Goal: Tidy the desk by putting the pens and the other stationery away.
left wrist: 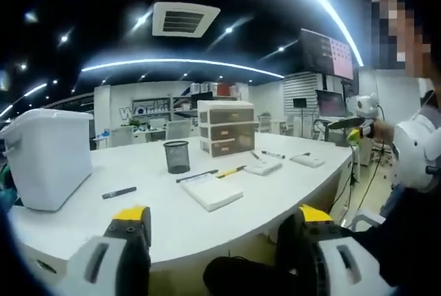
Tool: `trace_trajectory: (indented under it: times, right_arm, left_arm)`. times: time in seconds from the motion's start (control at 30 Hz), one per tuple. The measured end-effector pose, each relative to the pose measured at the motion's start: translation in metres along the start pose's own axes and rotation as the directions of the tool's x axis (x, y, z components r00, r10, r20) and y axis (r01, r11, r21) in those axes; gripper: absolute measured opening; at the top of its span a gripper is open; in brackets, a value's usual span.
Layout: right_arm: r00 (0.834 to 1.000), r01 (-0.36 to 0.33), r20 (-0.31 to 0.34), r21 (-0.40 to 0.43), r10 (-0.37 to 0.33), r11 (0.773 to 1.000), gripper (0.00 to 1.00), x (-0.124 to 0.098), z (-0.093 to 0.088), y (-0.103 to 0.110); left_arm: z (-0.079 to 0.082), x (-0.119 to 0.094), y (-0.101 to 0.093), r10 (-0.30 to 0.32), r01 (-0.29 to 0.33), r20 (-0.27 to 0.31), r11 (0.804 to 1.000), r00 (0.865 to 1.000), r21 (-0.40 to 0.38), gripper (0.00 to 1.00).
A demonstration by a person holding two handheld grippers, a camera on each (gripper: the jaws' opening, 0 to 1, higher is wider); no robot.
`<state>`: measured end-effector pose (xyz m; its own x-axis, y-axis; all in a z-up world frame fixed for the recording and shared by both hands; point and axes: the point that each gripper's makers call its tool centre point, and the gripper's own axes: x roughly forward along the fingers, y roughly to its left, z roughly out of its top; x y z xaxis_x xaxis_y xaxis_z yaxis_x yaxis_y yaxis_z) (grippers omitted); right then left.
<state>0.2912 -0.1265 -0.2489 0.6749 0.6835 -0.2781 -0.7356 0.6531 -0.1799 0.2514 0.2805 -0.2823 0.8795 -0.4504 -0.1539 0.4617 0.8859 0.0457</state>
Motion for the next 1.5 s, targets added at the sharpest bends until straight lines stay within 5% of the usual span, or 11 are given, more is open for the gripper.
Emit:
trace_trajectory:
  times: [0.77,1.5]
  right_arm:
    - [0.998,-0.031,-0.052,-0.047,0.028,0.998,0.77,0.009,0.006,0.002]
    - [0.984,-0.152,-0.115,-0.123,0.138,0.981,0.76,0.056,0.029,0.019]
  left_arm:
    - [0.018,-0.012,0.02,0.094,-0.094,-0.013,0.995,0.995,0.046,0.85]
    - [0.002,-0.016,0.021,0.085,-0.084,-0.02,0.996,0.996,0.011,0.85]
